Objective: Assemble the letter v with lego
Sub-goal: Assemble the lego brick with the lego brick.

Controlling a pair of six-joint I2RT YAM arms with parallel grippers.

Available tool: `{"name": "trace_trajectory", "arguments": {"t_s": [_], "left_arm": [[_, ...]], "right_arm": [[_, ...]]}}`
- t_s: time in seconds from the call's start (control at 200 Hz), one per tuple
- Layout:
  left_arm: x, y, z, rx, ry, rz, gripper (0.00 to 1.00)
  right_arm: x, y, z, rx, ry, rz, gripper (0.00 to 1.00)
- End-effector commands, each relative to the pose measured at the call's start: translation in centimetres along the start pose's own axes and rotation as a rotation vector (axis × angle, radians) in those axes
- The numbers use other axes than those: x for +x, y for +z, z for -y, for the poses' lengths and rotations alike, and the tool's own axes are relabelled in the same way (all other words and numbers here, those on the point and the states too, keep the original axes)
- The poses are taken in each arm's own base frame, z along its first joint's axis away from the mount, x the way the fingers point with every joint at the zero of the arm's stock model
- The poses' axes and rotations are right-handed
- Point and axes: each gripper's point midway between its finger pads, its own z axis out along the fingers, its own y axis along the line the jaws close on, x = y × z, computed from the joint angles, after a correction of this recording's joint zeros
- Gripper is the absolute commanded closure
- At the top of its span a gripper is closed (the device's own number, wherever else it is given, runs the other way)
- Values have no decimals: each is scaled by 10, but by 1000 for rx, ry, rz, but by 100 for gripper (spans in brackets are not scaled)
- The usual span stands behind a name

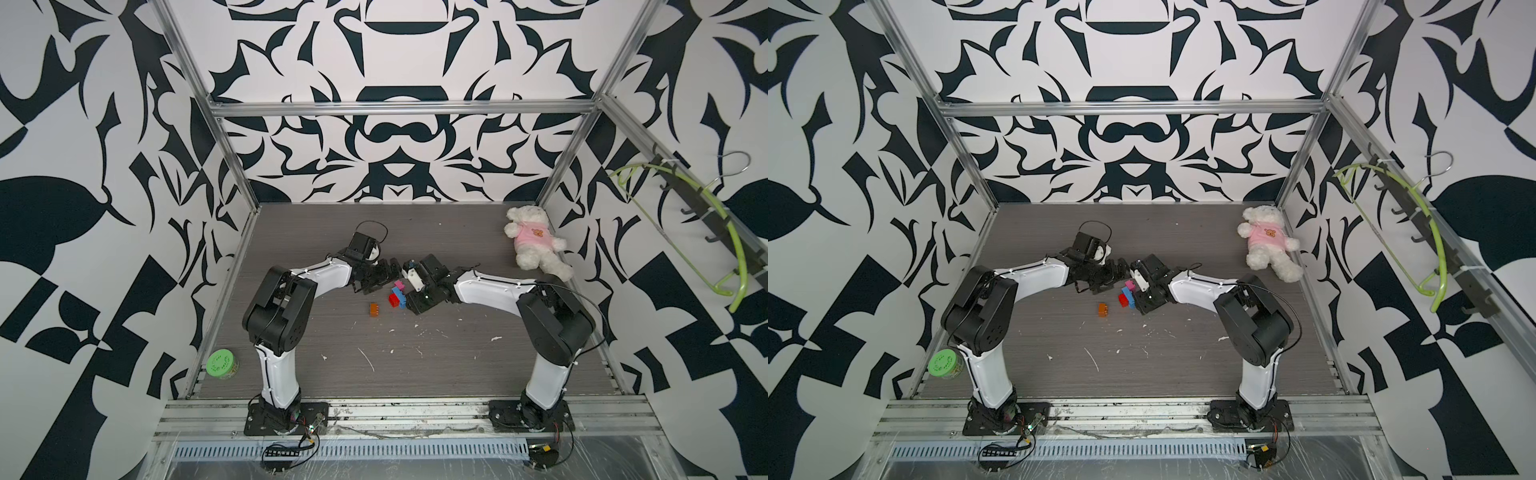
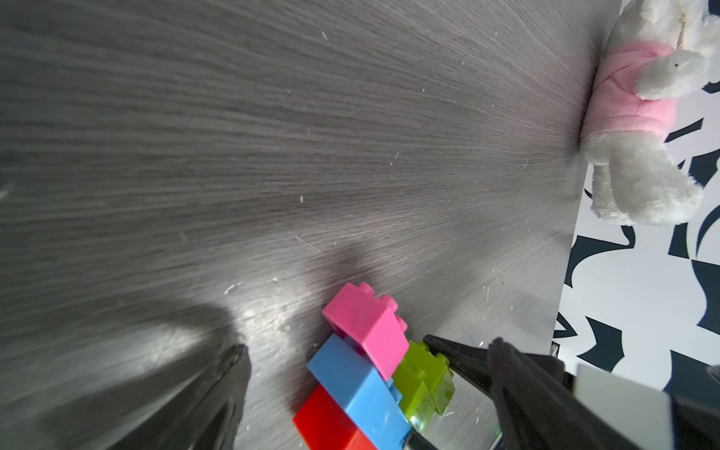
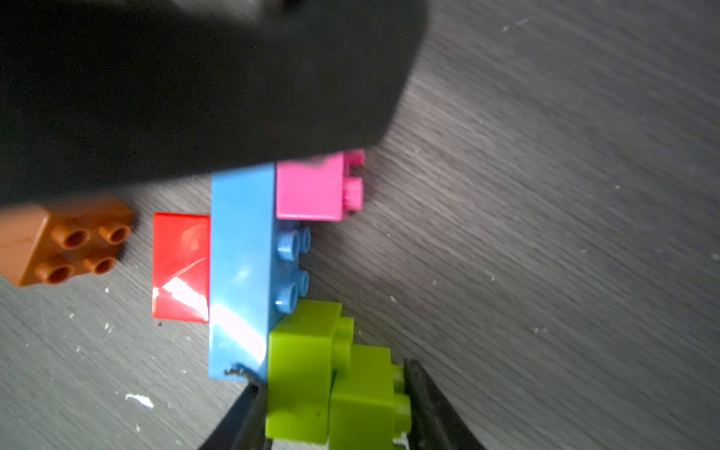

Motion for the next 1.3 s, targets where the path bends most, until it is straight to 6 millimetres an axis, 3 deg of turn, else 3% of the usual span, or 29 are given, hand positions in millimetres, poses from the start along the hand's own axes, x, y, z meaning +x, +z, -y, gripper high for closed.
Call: {"name": "trace_trajectory", "arguments": {"t_s": [0.0, 0.915, 0.965, 1.035, 1.15, 1.295], "left_arm": [[1, -7, 0, 3, 9, 8, 0], [0, -11, -8, -6, -6, 21, 0], [0, -11, -9, -6, -6, 21, 0], [-1, -12, -9, -7, -5, 23, 0], [-2, -14, -9, -6, -5, 25, 0], [-3, -18, -7, -5, 0, 31, 0]], "right_arm": [[-10, -5, -4, -12, -6, 18, 49], [-4, -2, -6, 30, -60, -11, 68], [-5, -3, -7, 32, -58, -8, 61], [-10, -6, -10, 18, -48, 2, 40], [-16, -11, -14, 4, -49, 4, 14], [-24, -19, -19, -15, -61, 29, 12]]}}
